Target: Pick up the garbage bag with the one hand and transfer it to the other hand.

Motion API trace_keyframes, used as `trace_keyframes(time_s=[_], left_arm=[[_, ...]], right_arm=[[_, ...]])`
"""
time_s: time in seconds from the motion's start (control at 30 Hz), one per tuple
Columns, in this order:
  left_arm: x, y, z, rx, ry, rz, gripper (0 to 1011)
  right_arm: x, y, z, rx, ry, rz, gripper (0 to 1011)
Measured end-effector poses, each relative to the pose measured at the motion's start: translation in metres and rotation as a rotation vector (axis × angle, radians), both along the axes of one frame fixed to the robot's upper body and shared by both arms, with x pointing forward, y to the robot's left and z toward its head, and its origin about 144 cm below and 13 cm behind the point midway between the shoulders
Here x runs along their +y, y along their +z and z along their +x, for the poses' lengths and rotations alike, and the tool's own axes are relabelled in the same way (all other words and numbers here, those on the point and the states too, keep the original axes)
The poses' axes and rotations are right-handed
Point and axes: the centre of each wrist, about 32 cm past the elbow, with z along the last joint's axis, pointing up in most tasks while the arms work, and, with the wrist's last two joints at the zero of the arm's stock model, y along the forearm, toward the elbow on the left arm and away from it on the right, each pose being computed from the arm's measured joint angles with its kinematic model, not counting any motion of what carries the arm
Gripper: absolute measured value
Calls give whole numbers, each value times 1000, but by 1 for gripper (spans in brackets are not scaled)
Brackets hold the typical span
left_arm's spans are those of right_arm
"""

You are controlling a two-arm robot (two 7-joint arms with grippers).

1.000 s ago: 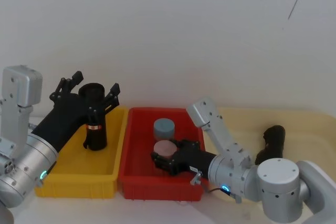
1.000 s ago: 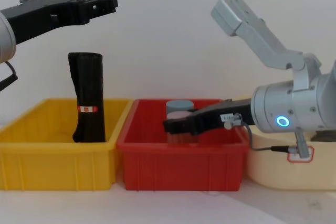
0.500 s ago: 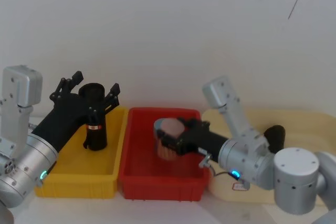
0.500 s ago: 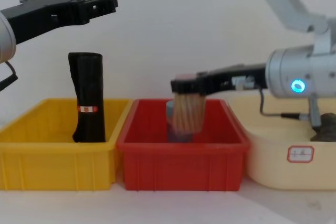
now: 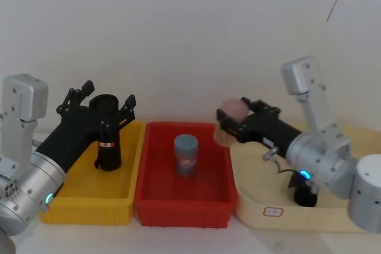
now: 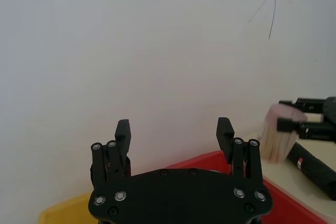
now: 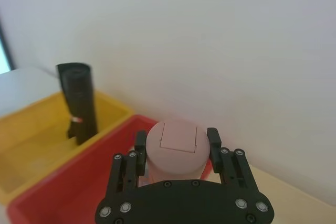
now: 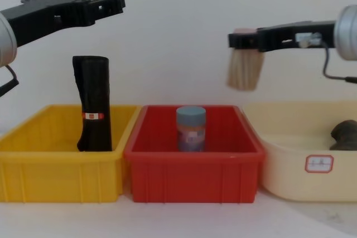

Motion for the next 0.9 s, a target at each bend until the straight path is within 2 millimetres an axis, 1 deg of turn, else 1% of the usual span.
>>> trace_keyframes(time_s=[0.1, 0.3, 0.67, 0.73, 0.77, 0.83, 0.9], left_arm=[[0, 0, 0, 0, 0, 0, 1000], [0, 0, 0, 0, 0, 0, 1000], [0, 0, 0, 0, 0, 0, 1000], [0, 0, 0, 0, 0, 0, 1000], [0, 0, 0, 0, 0, 0, 1000], [0, 0, 0, 0, 0, 0, 1000], [0, 0, 0, 0, 0, 0, 1000]], right_arm=[[-10, 2, -2, -10, -39, 4, 666], [-27, -3, -5, 5, -113, 1, 666], [-48, -29, -7, 91, -246, -14, 669], [-51, -33, -7, 105, -265, -14, 735], [-52, -35, -6, 111, -271, -14, 792], [-53, -37, -6, 120, -280, -13, 811], [-56, -41, -6, 132, -293, -7, 893]])
